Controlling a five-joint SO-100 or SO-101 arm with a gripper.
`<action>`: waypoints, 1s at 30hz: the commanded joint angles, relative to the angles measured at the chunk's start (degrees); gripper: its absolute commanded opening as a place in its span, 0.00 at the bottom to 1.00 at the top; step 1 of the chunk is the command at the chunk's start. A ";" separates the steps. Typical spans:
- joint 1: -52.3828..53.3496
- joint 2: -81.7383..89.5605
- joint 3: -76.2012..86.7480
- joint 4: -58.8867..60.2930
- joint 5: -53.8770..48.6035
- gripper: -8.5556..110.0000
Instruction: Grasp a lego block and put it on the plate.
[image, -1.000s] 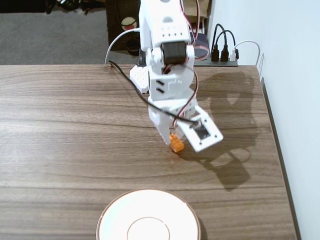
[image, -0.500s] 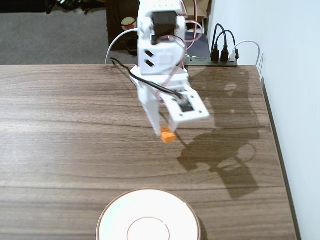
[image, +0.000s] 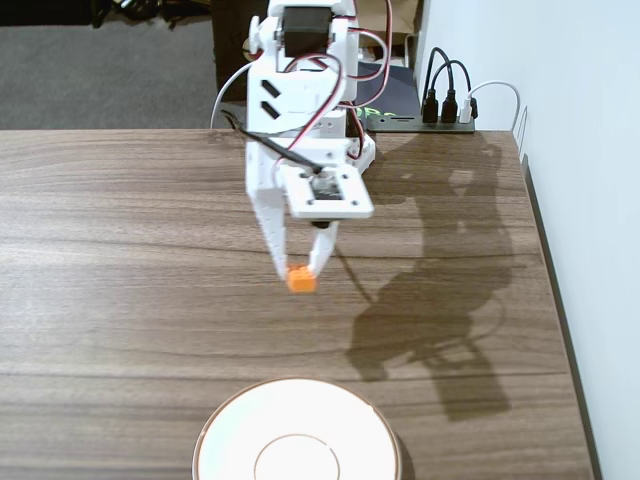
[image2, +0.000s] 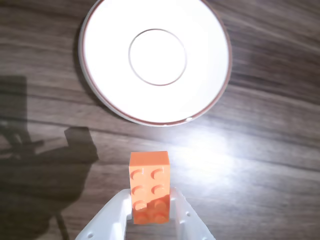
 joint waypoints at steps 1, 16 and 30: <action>-0.09 -0.97 -3.52 -2.37 1.76 0.13; 0.35 -14.77 -11.43 -11.60 9.49 0.13; 1.49 -31.03 -23.29 -13.89 18.46 0.13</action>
